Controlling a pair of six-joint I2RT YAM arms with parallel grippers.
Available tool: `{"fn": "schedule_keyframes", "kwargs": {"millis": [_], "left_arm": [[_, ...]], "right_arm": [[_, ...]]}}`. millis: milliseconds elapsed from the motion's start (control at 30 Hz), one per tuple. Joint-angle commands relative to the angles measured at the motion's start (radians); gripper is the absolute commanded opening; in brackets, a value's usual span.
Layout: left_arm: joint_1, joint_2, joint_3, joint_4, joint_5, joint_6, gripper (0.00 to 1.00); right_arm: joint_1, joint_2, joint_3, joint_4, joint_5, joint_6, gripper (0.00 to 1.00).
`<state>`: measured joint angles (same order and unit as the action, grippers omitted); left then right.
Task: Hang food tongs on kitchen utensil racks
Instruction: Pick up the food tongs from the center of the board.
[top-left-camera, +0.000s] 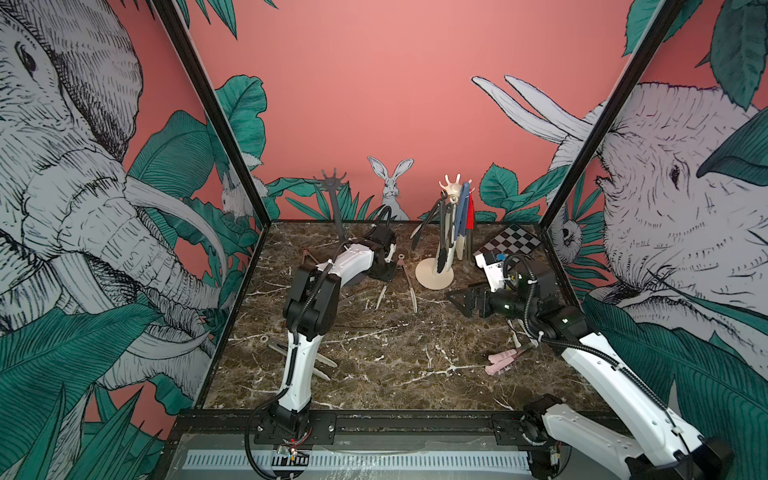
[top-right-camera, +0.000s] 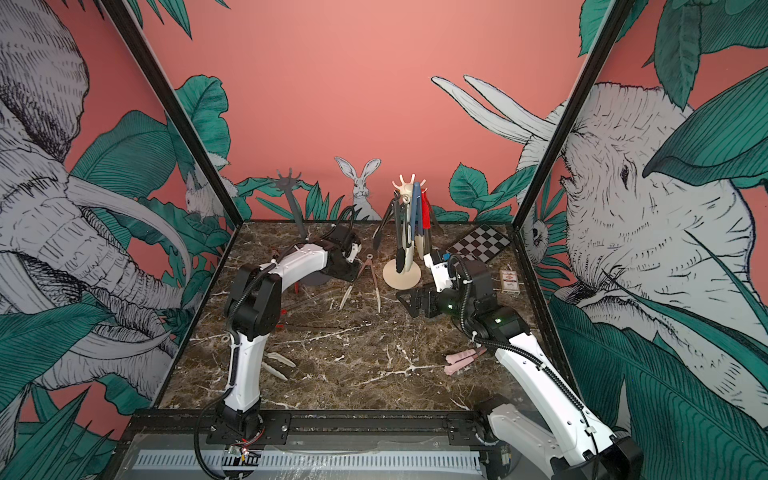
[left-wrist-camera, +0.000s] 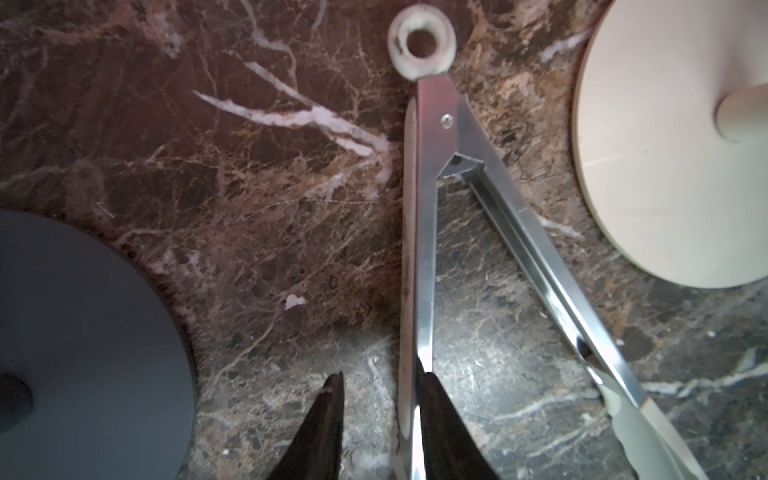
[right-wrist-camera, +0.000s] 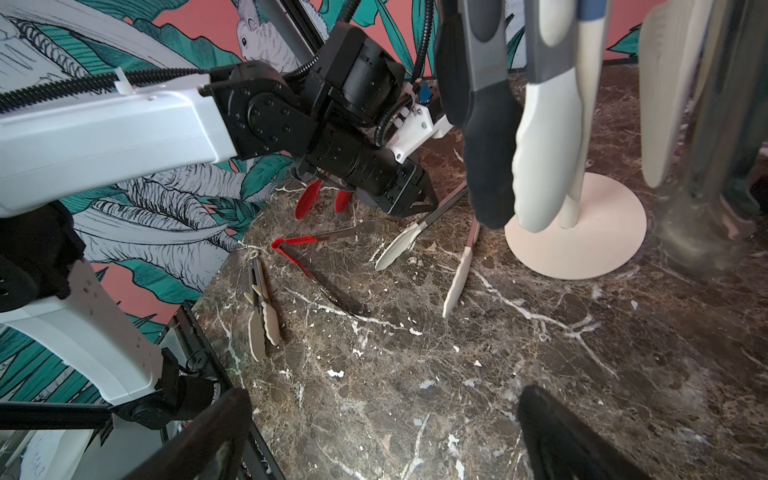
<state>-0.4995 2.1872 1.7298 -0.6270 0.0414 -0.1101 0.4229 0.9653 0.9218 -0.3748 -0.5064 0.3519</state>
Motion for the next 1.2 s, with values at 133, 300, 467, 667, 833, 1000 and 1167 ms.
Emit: {"fn": "schedule_keyframes", "kwargs": {"millis": [133,300,467,667,833,1000,1167], "left_arm": [[-0.006,0.024,0.014,-0.025,0.023,0.001,0.28],[-0.006,0.034,0.013,-0.022,0.040,-0.001,0.29],[-0.004,0.036,0.003,-0.013,0.064,-0.008,0.30],[-0.005,0.031,-0.016,0.001,0.094,-0.016,0.30],[-0.007,0.026,-0.033,0.013,0.074,-0.015,0.23],[-0.006,0.027,-0.035,0.009,0.071,-0.008,0.14],[-0.004,0.004,-0.031,0.010,0.061,0.017,0.04]], "right_arm": [[-0.001,0.016,0.036,0.043,0.005,-0.004,0.99],[-0.001,0.030,0.043,0.051,0.001,-0.005,0.99],[-0.001,0.045,0.052,0.055,-0.004,-0.007,0.99],[-0.001,0.057,0.058,0.060,-0.010,-0.011,0.99],[-0.001,0.059,0.060,0.059,-0.012,-0.015,0.99],[-0.002,0.056,0.058,0.057,-0.009,-0.015,0.99],[-0.001,0.051,0.057,0.053,-0.005,-0.017,0.99]]}}
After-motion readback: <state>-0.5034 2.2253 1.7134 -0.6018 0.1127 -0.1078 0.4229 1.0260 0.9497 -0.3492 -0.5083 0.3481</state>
